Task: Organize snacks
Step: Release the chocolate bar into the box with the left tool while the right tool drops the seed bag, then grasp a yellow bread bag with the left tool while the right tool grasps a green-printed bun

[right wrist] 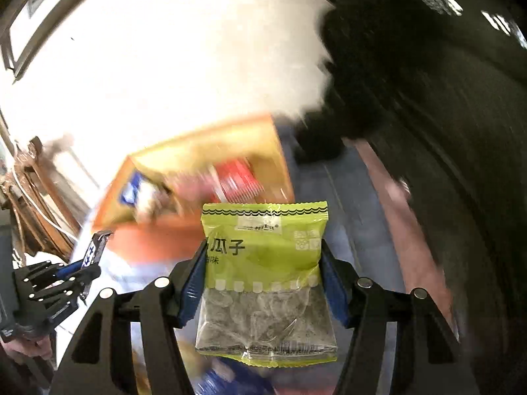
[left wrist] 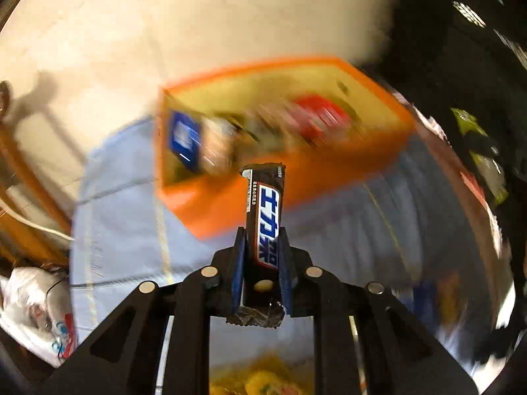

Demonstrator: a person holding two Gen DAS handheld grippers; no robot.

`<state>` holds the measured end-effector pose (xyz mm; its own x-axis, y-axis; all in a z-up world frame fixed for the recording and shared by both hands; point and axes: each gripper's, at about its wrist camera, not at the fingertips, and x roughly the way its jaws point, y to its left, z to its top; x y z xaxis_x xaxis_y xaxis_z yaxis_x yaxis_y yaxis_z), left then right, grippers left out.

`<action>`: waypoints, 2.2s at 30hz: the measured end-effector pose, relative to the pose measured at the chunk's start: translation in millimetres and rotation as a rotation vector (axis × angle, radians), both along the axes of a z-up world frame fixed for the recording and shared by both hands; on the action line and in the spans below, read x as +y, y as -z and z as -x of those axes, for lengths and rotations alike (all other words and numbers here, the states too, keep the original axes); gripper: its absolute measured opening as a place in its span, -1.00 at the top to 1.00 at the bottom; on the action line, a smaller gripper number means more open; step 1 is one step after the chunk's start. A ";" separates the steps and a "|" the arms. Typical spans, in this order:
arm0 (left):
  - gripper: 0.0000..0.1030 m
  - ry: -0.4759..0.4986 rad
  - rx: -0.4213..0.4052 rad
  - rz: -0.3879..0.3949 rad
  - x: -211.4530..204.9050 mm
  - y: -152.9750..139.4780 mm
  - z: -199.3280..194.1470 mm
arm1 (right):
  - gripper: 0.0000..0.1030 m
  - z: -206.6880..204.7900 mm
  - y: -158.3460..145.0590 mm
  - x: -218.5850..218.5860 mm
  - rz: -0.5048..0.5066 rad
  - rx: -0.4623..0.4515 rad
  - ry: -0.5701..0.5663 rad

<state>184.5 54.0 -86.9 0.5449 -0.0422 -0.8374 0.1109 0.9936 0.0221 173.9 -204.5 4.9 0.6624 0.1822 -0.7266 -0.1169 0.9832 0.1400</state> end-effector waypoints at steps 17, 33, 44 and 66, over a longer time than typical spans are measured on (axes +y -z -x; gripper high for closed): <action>-0.92 -0.316 -0.150 0.141 66.0 -72.6 -114.6 | -0.93 -138.9 -33.4 75.7 0.168 -0.025 -0.039; -0.92 -0.169 0.057 -0.324 73.2 63.6 124.4 | -0.93 43.9 97.9 130.0 0.259 0.173 -0.615; -0.92 -0.205 0.097 -0.044 100.9 124.1 140.5 | -0.93 59.7 168.6 149.3 0.445 0.161 -0.638; 0.21 -0.204 0.051 0.224 85.4 54.7 156.1 | -0.09 53.7 74.0 117.0 0.082 0.150 -0.278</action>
<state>28.3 139.5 -141.6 0.5182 -0.1228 -0.8464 -0.0965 0.9749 -0.2006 120.2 -87.5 -69.1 0.4796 0.2784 -0.8322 -0.3667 0.9251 0.0981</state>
